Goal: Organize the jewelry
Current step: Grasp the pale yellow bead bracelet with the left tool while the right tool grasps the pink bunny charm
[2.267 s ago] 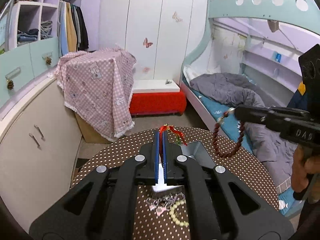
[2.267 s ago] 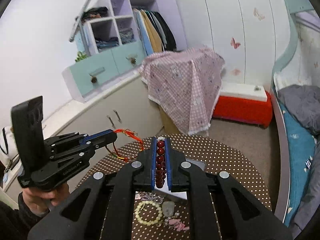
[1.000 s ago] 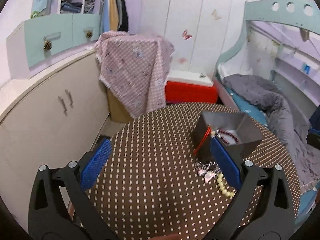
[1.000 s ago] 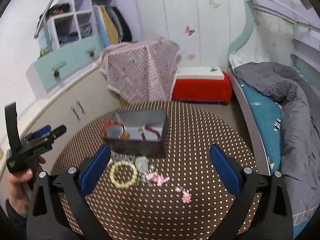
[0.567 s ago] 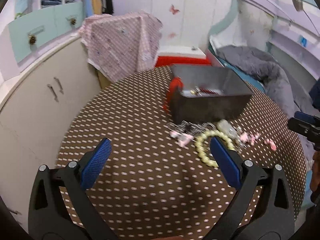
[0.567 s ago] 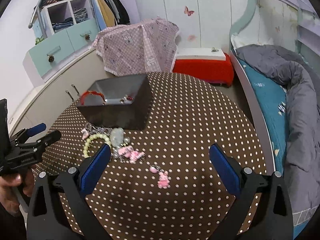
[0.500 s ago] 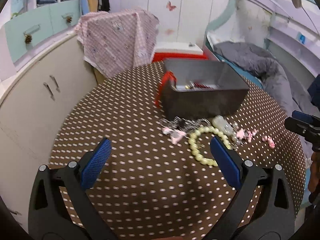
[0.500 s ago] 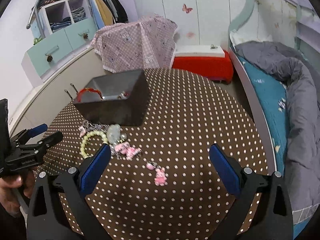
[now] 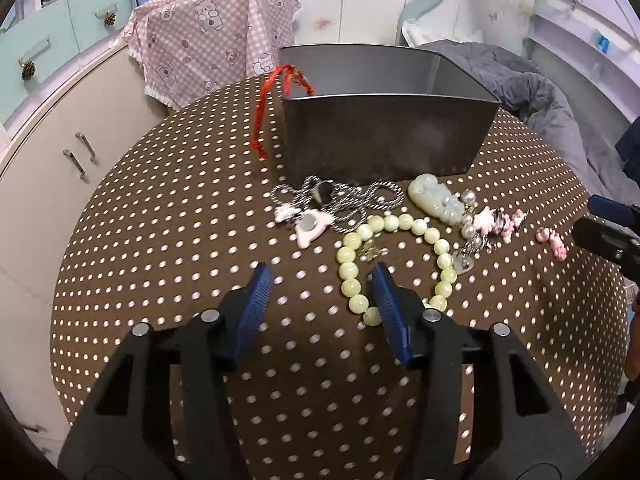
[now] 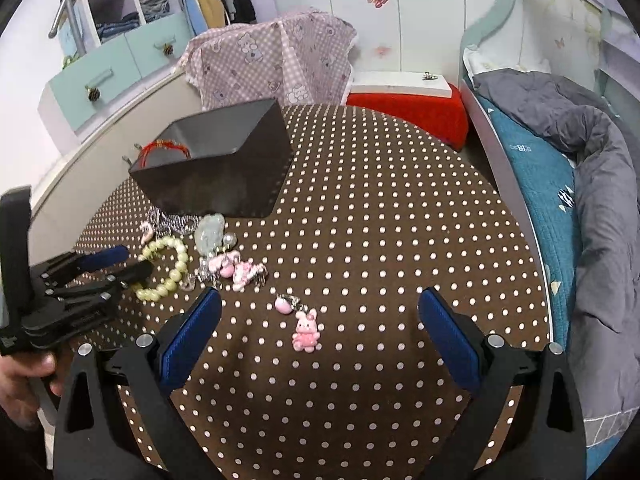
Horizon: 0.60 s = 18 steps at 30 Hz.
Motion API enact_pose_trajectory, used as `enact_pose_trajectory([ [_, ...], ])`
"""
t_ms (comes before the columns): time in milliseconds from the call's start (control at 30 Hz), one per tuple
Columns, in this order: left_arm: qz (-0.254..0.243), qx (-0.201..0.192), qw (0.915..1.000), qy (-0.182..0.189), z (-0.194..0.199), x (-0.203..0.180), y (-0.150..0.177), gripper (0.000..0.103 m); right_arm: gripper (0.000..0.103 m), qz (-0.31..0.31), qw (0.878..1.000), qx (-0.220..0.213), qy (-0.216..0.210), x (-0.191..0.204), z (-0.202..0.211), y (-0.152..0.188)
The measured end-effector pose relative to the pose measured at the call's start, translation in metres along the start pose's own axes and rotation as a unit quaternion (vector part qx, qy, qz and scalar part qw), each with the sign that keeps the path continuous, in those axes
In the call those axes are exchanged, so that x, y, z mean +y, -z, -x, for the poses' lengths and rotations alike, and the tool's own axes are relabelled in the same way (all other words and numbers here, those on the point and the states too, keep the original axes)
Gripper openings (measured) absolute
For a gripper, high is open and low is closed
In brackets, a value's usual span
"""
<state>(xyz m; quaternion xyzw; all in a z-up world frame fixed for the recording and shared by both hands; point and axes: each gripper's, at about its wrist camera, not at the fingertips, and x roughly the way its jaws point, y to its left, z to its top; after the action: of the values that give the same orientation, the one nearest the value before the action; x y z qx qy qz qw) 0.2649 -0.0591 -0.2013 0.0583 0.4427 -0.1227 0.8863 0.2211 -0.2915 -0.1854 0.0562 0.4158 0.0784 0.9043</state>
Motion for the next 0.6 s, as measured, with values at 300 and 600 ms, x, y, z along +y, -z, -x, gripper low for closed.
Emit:
enact_pose_trajectory([
  [300,-0.016,-0.01,0.9998,0.012,0.001,-0.005,-0.001,0.018,0.082,0.038,0.999,0.018,0.014,0.012,-0.011,0.01],
  [600,-0.003,-0.025,0.9991,0.035,0.018,-0.004,0.009,0.009,0.033,0.063,0.996,0.016,0.056,0.016,-0.016,0.02],
])
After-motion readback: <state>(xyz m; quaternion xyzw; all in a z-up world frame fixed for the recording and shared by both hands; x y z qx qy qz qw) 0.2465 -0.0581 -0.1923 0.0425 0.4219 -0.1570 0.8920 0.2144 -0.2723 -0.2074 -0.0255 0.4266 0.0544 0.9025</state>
